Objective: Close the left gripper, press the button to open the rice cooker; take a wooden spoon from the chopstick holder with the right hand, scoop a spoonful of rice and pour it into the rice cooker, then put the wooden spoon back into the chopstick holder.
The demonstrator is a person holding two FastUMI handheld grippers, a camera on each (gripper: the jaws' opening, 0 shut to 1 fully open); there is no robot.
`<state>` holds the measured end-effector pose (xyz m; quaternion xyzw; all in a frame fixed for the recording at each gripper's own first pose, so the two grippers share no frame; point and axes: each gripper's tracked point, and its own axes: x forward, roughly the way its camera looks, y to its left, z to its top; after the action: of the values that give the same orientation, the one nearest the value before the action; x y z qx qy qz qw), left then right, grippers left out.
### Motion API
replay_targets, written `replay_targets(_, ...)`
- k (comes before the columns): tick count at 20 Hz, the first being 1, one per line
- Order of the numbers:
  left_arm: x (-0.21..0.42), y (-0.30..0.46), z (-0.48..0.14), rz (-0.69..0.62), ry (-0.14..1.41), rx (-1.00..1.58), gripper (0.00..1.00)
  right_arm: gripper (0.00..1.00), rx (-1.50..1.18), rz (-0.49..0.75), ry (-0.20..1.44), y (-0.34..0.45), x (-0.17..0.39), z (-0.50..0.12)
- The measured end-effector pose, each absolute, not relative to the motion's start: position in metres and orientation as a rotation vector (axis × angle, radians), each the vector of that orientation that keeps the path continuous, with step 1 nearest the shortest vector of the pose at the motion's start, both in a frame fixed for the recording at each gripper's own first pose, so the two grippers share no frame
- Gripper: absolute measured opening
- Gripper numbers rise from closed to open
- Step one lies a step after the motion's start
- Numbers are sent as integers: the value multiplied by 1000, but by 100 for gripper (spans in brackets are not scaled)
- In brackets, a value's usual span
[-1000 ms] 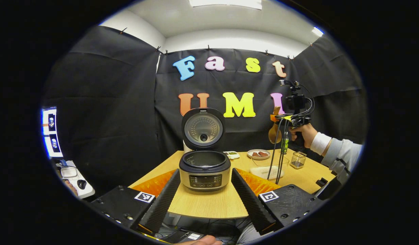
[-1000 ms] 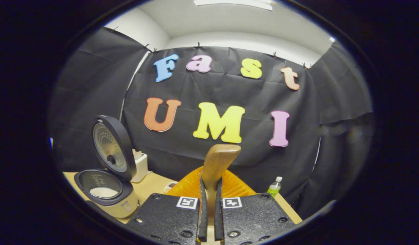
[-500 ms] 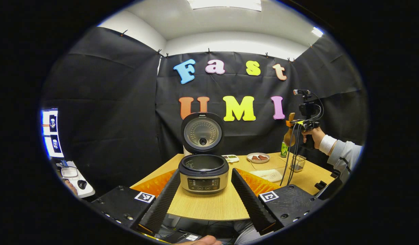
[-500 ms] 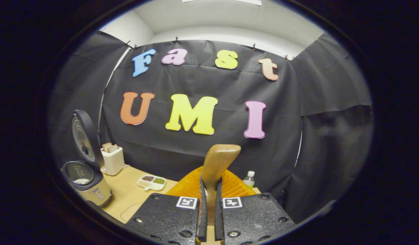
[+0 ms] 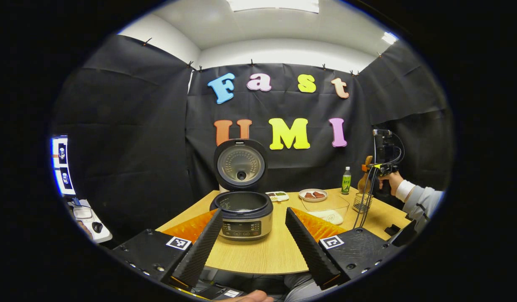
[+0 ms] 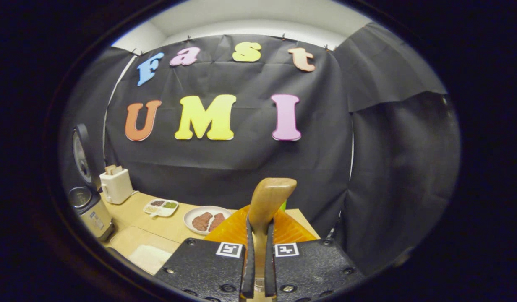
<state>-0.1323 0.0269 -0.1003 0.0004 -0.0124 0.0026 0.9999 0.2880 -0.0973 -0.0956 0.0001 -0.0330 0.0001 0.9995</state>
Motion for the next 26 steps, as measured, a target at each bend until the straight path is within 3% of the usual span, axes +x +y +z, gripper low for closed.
replay_targets(8, -117, 11, -108, -1, 8, 7, 96, 17, 98, 40, 73, -111, 299, -169)
replay_targets(12, -99, 3, -113, -20, 27, 6, 96, 23, 85, 24, 65, -110, 293, -164)
replay_targets(14, -84, 2, -112, -15, 38, 19, 96, 30, 99, -7, 34, -117, 288, -152)
replay_targets(21, -54, 7, -75, -34, -1, -37, 96, 99, 40, -98, 1, -136, 268, -126)
replay_targets(26, -20, 38, -49, 20, -12, -38, 96, 100, 69, -95, -71, -136, 233, -95)
